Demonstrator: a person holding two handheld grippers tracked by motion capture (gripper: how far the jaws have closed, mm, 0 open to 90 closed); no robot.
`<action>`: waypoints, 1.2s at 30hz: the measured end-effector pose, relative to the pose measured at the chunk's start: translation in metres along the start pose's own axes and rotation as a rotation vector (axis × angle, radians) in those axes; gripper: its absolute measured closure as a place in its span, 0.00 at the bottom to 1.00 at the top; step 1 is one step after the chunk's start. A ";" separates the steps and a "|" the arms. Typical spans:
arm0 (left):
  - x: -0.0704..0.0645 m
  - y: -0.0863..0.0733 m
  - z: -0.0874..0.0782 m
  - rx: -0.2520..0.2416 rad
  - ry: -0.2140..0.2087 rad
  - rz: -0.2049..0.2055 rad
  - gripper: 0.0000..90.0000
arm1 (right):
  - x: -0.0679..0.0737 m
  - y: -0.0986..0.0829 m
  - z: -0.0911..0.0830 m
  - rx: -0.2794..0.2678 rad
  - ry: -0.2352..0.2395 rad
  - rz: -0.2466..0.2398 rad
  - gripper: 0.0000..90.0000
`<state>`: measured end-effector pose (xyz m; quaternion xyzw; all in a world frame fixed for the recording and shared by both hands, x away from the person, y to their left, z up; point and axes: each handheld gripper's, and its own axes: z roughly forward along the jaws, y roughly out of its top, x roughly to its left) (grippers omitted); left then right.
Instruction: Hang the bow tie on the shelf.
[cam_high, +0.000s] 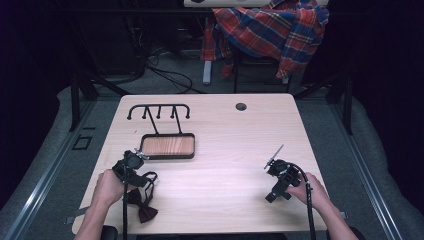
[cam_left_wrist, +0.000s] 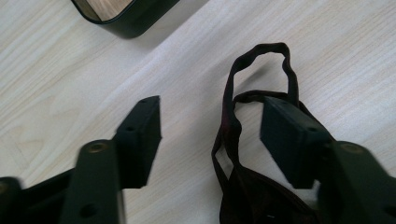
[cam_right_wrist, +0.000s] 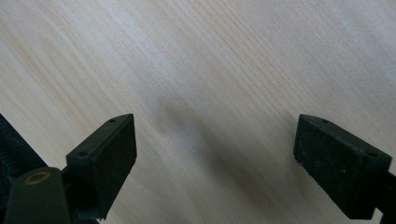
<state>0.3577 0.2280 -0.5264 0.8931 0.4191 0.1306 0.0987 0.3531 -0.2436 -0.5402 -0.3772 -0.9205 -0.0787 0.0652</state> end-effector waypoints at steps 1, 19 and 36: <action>-0.001 0.000 0.001 -0.001 -0.003 0.001 0.48 | -0.001 0.000 0.000 0.004 -0.006 -0.006 0.15; -0.012 0.005 0.011 0.062 0.003 0.074 0.78 | 0.000 -0.002 0.000 -0.005 -0.010 0.001 0.14; -0.017 0.004 0.018 0.107 0.025 0.117 0.95 | 0.000 -0.002 -0.001 0.001 -0.011 -0.004 0.15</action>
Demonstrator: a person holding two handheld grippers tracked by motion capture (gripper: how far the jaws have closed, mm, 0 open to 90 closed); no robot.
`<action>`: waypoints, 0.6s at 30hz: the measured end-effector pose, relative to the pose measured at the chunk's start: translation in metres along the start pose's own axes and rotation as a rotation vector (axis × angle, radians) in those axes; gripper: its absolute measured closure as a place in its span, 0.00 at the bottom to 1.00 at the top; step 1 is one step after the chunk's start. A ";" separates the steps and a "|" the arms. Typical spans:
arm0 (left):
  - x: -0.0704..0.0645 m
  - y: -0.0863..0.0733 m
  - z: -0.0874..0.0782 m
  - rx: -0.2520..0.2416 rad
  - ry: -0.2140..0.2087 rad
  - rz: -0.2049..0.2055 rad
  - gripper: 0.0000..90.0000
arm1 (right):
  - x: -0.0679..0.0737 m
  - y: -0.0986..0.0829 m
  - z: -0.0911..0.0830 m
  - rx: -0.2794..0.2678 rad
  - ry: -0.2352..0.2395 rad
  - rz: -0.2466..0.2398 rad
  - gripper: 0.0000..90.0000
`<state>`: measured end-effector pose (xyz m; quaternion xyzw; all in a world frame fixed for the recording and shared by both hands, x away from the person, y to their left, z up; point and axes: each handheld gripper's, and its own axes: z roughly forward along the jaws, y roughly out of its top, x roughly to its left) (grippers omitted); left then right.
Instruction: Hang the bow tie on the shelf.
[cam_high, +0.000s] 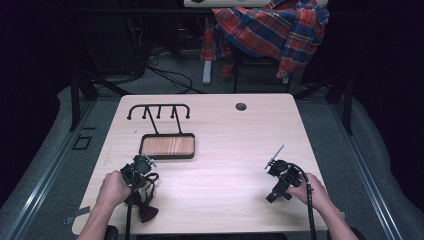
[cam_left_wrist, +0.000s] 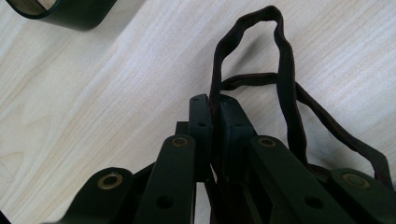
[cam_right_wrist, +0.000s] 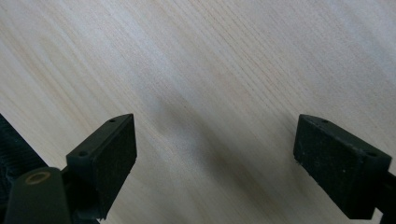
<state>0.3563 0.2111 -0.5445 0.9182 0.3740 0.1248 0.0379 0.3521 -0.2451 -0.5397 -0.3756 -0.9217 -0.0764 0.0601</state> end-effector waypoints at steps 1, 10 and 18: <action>0.000 0.000 0.000 0.000 0.005 0.004 0.95 | 0.000 0.000 0.000 0.002 0.000 -0.001 0.15; 0.002 -0.004 -0.002 -0.002 -0.004 0.002 0.99 | -0.001 0.000 -0.001 0.015 -0.001 -0.009 0.15; 0.005 -0.013 -0.017 -0.082 -0.005 -0.039 0.99 | -0.001 0.000 -0.001 0.009 -0.002 -0.006 0.15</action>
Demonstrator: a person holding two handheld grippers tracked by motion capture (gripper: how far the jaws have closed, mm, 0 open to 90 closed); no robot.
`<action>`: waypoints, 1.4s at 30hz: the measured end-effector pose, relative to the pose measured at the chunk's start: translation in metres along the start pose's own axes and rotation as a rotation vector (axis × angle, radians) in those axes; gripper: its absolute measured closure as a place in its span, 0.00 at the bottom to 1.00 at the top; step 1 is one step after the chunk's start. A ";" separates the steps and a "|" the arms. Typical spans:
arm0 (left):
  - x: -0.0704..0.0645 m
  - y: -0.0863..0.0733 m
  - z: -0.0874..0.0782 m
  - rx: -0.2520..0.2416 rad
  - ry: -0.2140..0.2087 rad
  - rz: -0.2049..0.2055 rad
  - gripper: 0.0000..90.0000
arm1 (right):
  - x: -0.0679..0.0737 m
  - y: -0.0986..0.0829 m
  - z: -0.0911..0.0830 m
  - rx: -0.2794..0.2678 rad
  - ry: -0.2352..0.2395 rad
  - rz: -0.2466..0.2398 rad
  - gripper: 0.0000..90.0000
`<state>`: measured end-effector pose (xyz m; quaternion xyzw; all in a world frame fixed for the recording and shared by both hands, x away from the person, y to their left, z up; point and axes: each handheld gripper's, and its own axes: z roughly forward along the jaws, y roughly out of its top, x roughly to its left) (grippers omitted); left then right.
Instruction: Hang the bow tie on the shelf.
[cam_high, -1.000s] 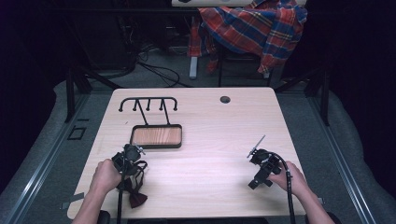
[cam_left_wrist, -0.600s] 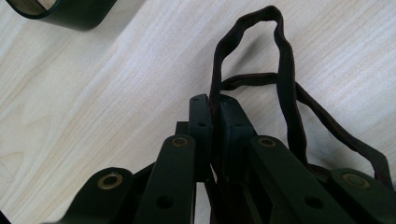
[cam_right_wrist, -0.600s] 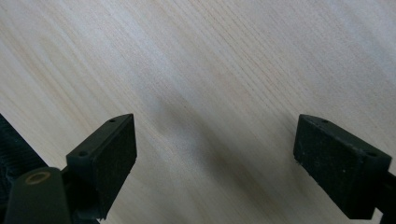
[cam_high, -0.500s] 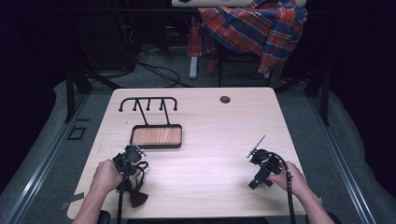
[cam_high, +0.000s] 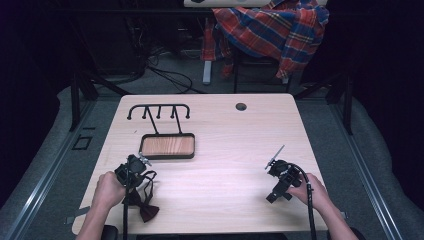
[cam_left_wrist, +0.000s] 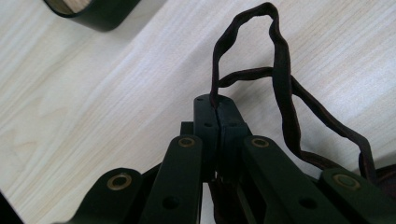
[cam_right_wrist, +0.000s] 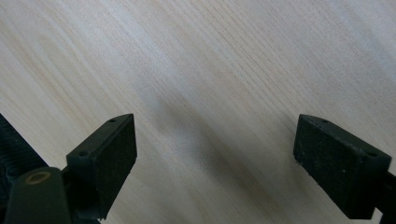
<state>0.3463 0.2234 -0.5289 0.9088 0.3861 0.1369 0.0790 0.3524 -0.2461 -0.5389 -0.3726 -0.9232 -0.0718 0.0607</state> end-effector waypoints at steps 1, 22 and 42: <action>0.000 -0.002 -0.003 -0.015 0.001 -0.007 0.99 | 0.000 0.000 0.000 0.000 0.000 0.000 0.15; 0.005 -0.019 -0.041 -0.202 0.012 -0.083 0.99 | 0.001 0.001 0.001 -0.020 -0.003 0.009 0.15; 0.010 -0.030 -0.072 -0.356 0.034 -0.186 0.99 | 0.003 0.015 0.002 -0.004 0.002 -0.030 0.15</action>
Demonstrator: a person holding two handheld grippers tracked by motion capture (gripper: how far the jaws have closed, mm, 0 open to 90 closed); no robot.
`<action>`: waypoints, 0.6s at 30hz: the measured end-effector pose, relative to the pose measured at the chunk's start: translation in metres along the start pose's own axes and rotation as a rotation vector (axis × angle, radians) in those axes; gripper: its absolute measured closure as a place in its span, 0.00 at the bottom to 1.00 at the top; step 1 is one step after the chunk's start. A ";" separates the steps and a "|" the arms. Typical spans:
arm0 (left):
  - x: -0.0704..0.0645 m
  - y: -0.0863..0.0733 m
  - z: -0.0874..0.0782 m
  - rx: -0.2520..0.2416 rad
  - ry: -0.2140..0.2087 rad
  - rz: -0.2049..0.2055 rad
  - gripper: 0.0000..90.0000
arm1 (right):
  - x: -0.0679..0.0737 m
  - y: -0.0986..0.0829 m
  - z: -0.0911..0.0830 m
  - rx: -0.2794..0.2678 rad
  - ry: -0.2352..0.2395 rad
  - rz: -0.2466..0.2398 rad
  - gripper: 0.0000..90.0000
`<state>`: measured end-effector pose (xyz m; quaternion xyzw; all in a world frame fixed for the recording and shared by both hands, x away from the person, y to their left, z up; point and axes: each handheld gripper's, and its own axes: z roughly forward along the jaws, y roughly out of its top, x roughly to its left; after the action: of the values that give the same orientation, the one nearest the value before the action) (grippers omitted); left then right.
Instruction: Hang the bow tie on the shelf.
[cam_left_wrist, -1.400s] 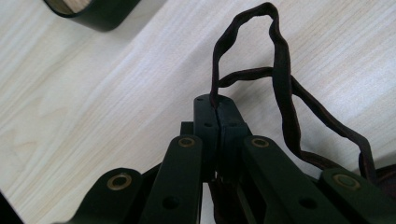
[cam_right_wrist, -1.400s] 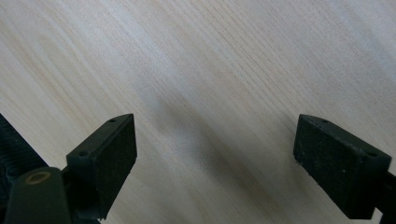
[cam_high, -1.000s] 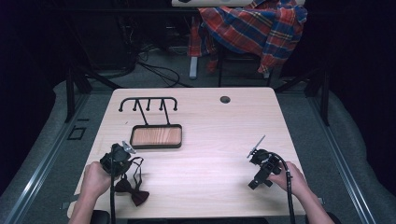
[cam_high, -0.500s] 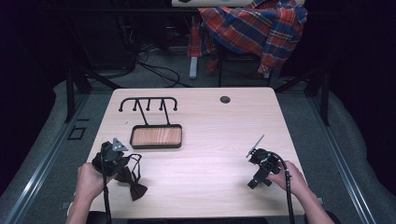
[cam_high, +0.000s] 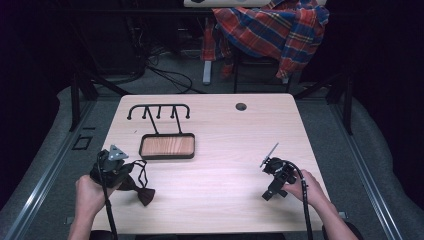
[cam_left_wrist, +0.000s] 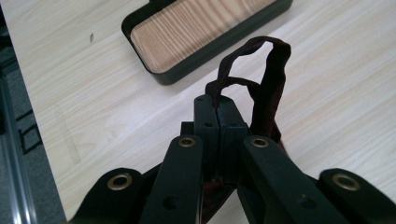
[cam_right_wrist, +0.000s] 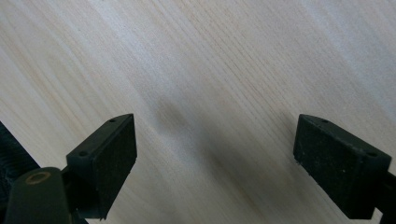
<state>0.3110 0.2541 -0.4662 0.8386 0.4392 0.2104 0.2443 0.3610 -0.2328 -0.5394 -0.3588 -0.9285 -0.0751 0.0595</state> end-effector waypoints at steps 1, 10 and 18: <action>0.001 0.001 0.000 -0.009 0.004 -0.006 0.99 | 0.000 0.000 0.000 -0.001 0.001 0.000 0.15; 0.007 0.009 -0.001 -0.031 0.023 -0.017 0.99 | -0.001 -0.007 -0.001 -0.008 -0.001 0.014 0.15; 0.016 0.013 -0.004 -0.060 0.039 -0.041 0.99 | -0.001 -0.009 0.000 -0.002 0.000 0.020 0.15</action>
<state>0.3256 0.2622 -0.4529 0.8174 0.4544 0.2349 0.2648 0.3560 -0.2401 -0.5400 -0.3680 -0.9248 -0.0753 0.0601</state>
